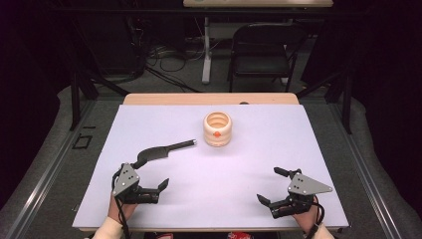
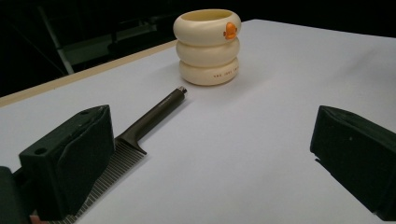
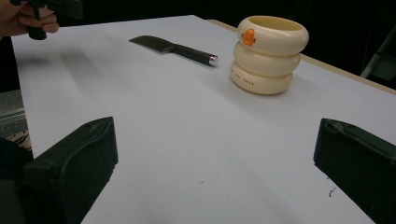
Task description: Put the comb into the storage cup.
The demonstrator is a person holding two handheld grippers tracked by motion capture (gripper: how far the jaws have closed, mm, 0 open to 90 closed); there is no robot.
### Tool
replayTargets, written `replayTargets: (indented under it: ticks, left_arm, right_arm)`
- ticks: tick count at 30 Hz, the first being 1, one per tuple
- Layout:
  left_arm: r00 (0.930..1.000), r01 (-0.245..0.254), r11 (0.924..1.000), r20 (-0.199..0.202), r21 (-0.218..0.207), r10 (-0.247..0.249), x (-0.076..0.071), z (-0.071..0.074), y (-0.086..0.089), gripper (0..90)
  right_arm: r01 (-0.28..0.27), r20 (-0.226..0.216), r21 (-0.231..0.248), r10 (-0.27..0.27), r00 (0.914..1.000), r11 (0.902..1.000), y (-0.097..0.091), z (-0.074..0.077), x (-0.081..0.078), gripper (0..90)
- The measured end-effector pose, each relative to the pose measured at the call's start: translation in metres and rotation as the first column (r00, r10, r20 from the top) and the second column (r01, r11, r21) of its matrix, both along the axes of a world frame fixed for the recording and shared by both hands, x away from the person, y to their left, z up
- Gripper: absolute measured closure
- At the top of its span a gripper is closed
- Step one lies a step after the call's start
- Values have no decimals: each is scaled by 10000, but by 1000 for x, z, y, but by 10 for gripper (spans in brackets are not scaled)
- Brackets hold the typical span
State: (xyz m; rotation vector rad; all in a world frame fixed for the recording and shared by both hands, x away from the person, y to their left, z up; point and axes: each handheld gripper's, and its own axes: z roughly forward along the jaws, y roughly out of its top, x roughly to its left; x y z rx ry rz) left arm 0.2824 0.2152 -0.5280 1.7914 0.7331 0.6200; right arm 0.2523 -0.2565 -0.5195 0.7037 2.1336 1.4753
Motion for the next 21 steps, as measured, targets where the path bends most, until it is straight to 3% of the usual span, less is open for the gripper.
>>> replayTargets:
  ticks: [21]
  left_arm:
    - [9993, 47, 9999, -360, 132, -43, 28, 5, -18, 2]
  right_arm:
    - [-9, -42, -32, 9, 10000, 10000, 1, 0, 1, 0]
